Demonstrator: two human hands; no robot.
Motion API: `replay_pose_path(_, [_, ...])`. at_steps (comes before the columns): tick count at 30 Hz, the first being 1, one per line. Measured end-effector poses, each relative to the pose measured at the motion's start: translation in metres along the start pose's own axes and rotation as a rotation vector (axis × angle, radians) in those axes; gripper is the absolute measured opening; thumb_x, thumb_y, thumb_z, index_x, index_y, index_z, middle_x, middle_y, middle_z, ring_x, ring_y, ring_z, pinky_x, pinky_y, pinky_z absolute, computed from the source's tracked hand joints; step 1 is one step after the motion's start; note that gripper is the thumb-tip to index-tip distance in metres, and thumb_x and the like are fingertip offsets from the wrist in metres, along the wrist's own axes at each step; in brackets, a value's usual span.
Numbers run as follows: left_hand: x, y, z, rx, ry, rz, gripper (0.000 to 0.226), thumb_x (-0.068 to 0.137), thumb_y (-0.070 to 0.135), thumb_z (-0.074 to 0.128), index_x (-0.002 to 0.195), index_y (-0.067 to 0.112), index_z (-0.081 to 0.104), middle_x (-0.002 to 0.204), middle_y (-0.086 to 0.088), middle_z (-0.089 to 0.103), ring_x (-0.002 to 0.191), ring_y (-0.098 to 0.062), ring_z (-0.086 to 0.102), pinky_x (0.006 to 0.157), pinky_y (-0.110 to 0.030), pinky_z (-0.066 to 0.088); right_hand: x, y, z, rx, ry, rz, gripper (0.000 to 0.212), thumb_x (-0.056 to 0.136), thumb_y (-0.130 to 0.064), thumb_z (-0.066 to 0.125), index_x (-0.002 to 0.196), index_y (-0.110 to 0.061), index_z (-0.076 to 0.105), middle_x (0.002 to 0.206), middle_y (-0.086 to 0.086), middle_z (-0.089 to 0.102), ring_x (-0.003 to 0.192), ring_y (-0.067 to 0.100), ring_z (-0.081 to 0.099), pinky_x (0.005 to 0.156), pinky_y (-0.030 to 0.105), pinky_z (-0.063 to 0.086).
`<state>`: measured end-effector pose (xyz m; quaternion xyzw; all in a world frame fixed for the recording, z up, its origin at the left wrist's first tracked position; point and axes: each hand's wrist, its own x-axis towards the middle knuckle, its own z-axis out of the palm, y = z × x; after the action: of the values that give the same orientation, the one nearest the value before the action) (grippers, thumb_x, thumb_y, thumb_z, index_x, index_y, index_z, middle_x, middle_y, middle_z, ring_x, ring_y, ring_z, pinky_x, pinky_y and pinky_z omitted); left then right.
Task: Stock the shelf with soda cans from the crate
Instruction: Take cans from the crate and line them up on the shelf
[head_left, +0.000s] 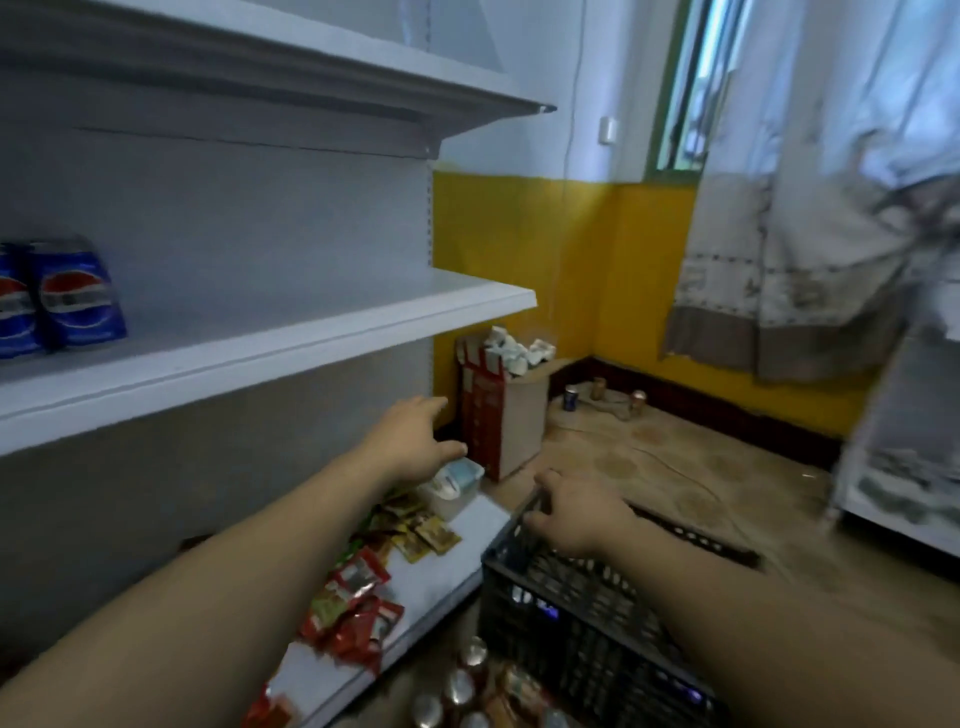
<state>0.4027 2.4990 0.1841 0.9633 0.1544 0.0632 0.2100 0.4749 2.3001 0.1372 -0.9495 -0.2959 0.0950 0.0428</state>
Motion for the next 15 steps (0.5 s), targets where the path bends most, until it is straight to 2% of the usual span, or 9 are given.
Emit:
replay_pose_path(4, [0.019, 0.053, 0.075, -0.013, -0.192, 0.058, 0.078, 0.087, 0.047, 0.059, 0.15, 0.02, 0.022, 0.157, -0.004, 0.021, 0.144, -0.025, 0.02, 0.115, -0.04, 0.023, -0.021, 0.092, 0.023, 0.062, -0.103, 0.2, 0.068, 0.094, -0.054, 0.045, 0.149, -0.017, 0.029, 0.152, 0.008, 0.035, 0.135, 0.027, 0.038, 0.109, 0.039, 0.036])
replay_pose_path(7, [0.038, 0.077, 0.127, 0.024, -0.277, 0.099, 0.071, 0.086, 0.044, 0.061, 0.146, 0.019, 0.032, 0.149, -0.005, 0.036, 0.135, -0.024, 0.035, 0.109, -0.035, 0.032, -0.022, 0.149, 0.052, 0.138, -0.147, 0.327, 0.066, 0.092, -0.056, 0.049, 0.145, -0.019, 0.036, 0.147, 0.006, 0.041, 0.13, 0.026, 0.043, 0.106, 0.04, 0.04])
replay_pose_path(10, [0.064, 0.088, 0.179, 0.028, -0.368, 0.125, 0.067, 0.081, 0.044, 0.065, 0.141, 0.024, 0.041, 0.143, -0.003, 0.045, 0.127, -0.022, 0.044, 0.105, -0.036, 0.038, -0.012, 0.193, 0.08, 0.178, -0.212, 0.386, 0.07, 0.093, -0.055, 0.047, 0.149, -0.016, 0.028, 0.152, 0.008, 0.034, 0.134, 0.027, 0.038, 0.109, 0.04, 0.037])
replay_pose_path(15, [0.119, 0.08, 0.272, 0.04, -0.547, 0.087, 0.069, 0.076, 0.05, 0.064, 0.137, 0.025, 0.046, 0.137, -0.001, 0.051, 0.12, -0.019, 0.05, 0.102, -0.038, 0.043, 0.028, 0.245, 0.133, 0.293, -0.278, 0.429, 0.055, 0.096, -0.047, 0.049, 0.141, -0.018, 0.039, 0.134, 0.007, 0.049, 0.113, 0.024, 0.052, 0.093, 0.034, 0.046])
